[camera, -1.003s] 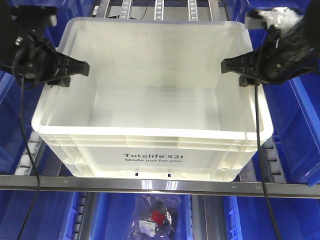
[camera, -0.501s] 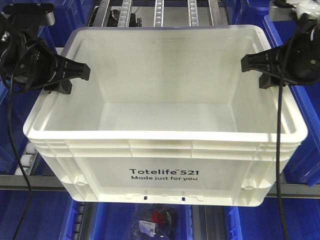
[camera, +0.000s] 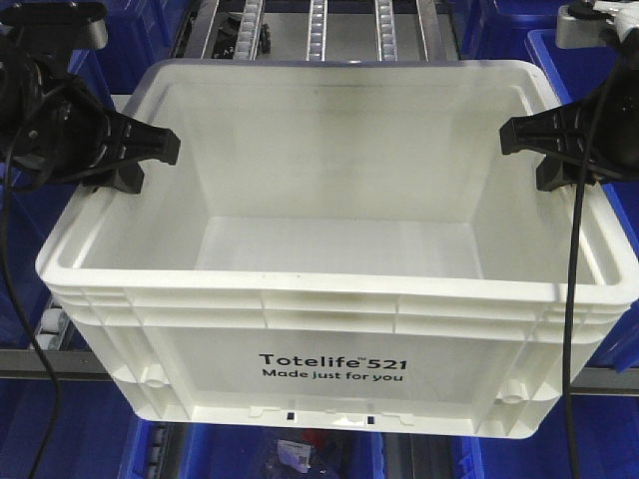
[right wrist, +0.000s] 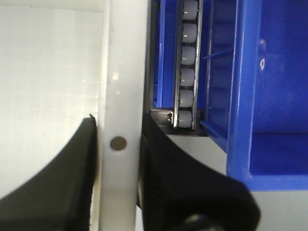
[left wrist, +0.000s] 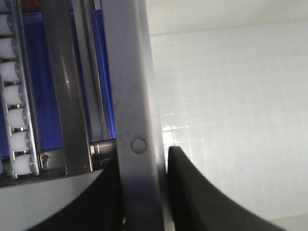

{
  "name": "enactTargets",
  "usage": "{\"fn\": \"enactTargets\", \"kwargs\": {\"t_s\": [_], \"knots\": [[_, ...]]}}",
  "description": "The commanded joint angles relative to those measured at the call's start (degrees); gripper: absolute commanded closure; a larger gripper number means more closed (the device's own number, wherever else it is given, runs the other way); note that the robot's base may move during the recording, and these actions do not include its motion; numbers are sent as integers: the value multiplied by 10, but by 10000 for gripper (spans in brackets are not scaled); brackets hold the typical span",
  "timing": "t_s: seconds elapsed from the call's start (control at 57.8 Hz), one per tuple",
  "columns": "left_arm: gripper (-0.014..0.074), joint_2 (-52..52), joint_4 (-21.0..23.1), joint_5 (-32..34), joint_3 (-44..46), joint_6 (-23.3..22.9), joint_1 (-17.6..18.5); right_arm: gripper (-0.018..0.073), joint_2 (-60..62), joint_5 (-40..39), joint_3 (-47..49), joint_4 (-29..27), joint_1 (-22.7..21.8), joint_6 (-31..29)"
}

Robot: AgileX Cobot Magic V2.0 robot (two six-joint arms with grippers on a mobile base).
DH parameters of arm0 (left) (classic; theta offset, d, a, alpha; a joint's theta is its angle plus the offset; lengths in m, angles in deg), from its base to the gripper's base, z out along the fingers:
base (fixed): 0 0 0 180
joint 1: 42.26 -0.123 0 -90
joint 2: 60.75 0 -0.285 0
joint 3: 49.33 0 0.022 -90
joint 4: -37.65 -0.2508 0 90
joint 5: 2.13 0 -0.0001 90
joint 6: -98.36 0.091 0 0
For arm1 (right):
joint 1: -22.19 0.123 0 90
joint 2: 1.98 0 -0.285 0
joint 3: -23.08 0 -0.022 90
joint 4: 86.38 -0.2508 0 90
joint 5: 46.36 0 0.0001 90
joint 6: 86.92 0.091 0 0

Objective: Move bin from left to right shelf
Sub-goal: 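Pinch both side rims and pull the crate toward the robot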

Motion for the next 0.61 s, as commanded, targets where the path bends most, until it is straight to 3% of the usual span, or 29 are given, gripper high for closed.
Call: {"fn": "enactTargets", "kwargs": {"t_s": [0.0,0.588], "knots": [[603,29,17,56,22,20,10,559,25,-63,22,-16,4,-20],[603,29,17,49,21,20,10,559,25,-58,22,-15,4,-21]]}}
